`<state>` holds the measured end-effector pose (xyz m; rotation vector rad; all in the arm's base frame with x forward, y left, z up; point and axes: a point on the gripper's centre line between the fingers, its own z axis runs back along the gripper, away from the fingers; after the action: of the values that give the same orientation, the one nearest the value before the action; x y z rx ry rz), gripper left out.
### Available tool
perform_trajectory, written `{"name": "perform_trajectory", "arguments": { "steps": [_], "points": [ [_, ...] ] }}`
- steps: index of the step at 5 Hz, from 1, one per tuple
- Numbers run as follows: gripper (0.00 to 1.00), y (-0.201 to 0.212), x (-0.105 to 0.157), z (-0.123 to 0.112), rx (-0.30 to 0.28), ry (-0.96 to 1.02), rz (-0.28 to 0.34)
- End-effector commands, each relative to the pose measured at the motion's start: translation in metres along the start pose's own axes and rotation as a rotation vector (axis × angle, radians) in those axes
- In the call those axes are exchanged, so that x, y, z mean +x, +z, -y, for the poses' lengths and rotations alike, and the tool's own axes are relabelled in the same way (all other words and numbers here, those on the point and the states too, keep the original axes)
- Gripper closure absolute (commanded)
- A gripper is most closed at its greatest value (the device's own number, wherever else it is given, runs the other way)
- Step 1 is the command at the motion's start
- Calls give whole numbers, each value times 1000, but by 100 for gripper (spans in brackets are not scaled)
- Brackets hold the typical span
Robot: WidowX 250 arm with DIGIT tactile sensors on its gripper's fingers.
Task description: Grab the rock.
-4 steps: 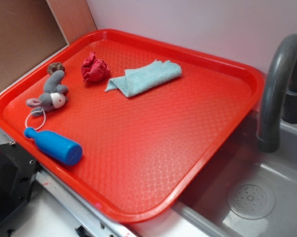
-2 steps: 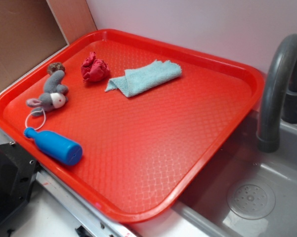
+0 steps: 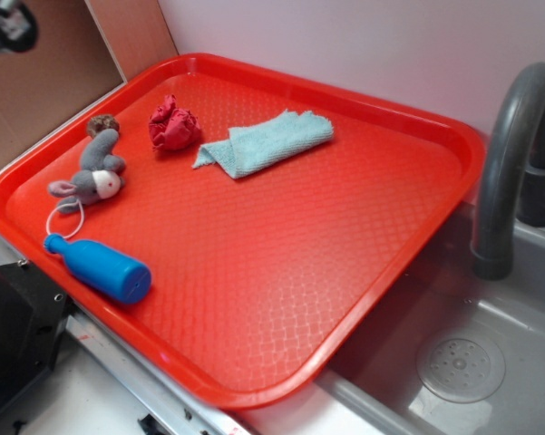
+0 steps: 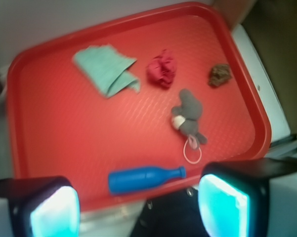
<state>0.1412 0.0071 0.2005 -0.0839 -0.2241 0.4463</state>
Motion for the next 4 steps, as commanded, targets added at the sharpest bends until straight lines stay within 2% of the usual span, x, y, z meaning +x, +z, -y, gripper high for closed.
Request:
{"name": "perform_trajectory", "arguments": {
  "steps": [1, 2, 3, 4],
  "points": [
    [0, -46, 64, -57, 100, 449, 130],
    [0, -72, 92, -83, 157, 609, 191],
    [0, -90, 113, -106, 228, 729, 206],
    [0, -108, 121, -121, 261, 805, 179]
  ]
}}
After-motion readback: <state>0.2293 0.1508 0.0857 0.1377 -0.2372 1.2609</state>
